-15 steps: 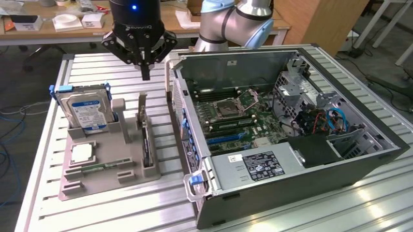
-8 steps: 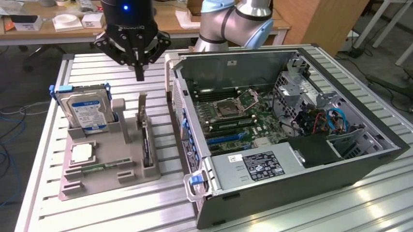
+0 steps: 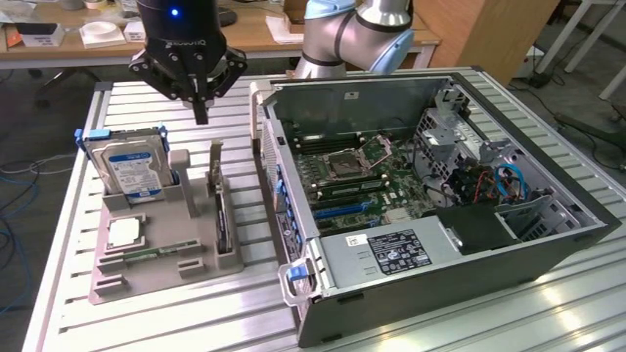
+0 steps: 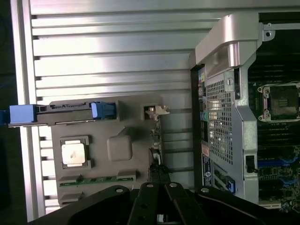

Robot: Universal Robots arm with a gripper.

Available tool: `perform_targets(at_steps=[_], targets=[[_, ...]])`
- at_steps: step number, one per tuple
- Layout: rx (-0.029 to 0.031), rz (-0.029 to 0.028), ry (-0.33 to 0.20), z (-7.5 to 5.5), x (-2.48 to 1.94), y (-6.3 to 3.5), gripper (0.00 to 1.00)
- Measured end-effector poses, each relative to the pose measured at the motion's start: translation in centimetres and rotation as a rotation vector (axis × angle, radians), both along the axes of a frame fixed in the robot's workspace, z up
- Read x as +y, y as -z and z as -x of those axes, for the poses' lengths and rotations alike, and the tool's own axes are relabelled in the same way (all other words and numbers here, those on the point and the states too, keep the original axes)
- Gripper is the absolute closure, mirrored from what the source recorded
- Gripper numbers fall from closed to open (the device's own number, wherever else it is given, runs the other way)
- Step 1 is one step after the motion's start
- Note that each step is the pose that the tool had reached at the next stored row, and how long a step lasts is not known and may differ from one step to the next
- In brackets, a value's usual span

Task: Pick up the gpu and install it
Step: 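Reach for the gpu, then pick up the gpu and move the gpu toward the slot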

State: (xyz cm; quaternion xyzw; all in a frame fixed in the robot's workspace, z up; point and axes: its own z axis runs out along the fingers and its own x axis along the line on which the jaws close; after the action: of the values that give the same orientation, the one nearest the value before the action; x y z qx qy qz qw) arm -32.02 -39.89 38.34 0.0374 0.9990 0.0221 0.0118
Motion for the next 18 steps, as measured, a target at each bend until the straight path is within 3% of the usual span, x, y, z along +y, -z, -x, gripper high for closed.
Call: perform_targets(at_steps=[16, 18], targets=[[0.0001, 0.0000, 0.000, 0.33, 0.00, 0.01, 0.90], [0.0002, 0.0001, 0.000, 0.34, 0.00, 0.01, 0.83]])
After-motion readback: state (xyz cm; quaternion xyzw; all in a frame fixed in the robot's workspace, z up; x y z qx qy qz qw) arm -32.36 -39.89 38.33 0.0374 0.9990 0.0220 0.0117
